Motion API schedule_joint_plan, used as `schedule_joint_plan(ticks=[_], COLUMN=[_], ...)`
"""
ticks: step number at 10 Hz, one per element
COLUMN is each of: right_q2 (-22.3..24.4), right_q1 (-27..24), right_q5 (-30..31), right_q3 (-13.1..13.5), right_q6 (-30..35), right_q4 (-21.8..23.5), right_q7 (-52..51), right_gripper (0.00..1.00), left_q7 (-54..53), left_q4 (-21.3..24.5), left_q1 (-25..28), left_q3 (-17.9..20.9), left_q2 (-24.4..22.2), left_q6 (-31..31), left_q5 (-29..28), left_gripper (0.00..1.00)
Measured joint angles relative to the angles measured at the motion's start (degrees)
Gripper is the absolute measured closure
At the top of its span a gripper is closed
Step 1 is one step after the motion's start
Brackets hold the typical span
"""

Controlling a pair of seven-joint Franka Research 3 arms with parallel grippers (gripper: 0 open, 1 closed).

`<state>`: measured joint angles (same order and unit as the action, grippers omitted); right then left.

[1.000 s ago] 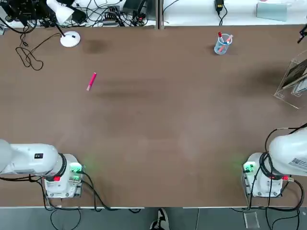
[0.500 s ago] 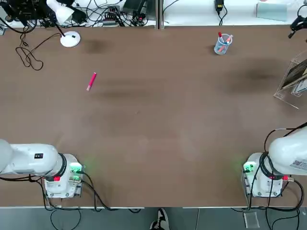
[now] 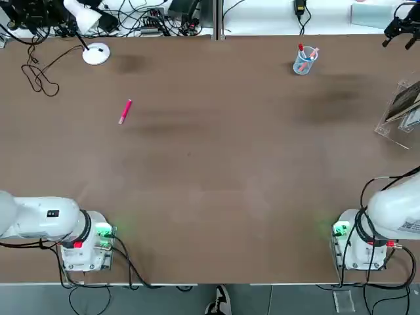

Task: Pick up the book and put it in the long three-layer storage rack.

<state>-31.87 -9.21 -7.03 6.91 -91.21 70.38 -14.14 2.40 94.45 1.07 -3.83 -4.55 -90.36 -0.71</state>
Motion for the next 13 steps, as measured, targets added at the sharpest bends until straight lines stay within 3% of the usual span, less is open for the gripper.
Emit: schedule_joint_plan(ticks=[7,13], right_q2=[-0.1,-0.1], right_q1=[5.0,11.6], right_q5=[0.0,0.0], right_q3=[0.0,0.0], right_q6=[-2.3,-3.6], right_q4=[0.0,0.4], right_q7=[1.1,11.0], right_gripper=[0.0,0.0], left_q7=[0.0,0.0], left_q4=[-0.2,-0.3], left_q1=[0.0,1.3], left_q3=[0.0,0.1], left_q2=[0.3,0.3], left_q6=[0.0,0.0], left_q5=[0.0,0.0], left_gripper=[0.0,0.0])
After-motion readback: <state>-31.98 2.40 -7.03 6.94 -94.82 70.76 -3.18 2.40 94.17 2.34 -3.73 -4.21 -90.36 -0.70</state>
